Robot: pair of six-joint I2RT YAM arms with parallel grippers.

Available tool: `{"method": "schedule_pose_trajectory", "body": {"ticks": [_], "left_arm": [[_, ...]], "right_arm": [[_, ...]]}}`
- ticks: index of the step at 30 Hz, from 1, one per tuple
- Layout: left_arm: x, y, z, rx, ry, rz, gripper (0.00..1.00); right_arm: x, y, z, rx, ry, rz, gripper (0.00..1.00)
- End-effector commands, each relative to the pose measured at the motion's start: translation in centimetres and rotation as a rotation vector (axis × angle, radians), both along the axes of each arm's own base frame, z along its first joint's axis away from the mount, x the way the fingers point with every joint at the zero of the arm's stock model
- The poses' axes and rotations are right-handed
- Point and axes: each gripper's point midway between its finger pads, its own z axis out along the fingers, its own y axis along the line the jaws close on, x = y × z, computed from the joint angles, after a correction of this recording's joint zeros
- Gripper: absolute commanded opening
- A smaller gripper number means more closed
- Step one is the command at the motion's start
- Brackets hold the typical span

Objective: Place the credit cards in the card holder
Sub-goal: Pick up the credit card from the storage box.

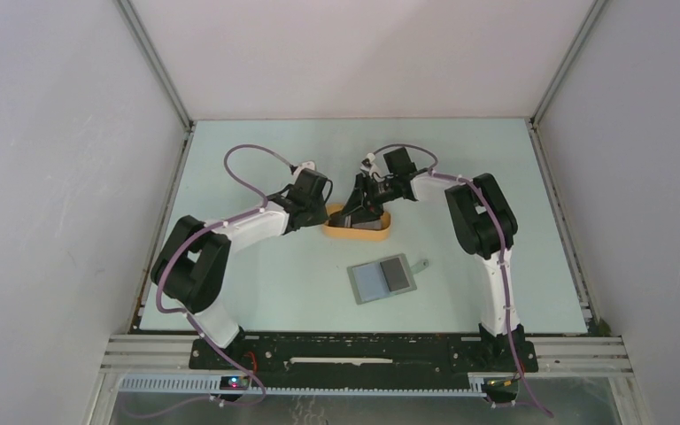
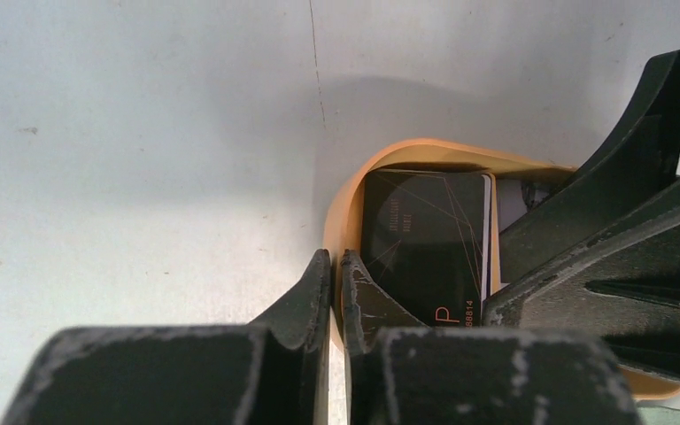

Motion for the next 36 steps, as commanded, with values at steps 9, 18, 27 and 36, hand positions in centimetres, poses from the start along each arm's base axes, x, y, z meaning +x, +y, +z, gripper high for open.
{"method": "schedule_pose_trajectory", "body": {"ticks": [9, 18, 27, 36], "left_arm": [[2.3, -1.5, 2.3, -0.125, -0.141, 0.064, 0.00], [2.7, -1.8, 1.7, -0.102, -0.143, 0.066, 0.00], [1.2, -2.6, 1.0, -0.116, -0.080, -0.015, 0.28], [0.1, -1.7, 1.0, -0.141, -0.070, -0.004, 0.42]], "right_arm": [[3.7, 0.6, -2.3, -0.149, 0.160, -0.366, 0.61], [2.8, 1.0, -3.6, -0.245, 0.074, -0.297, 0.56], [1.5, 0.3, -3.0, -0.274, -0.039, -0.228, 0.50], [0.9, 0.5, -2.3, -0.193, -0.027, -0.210, 0.51]]}}
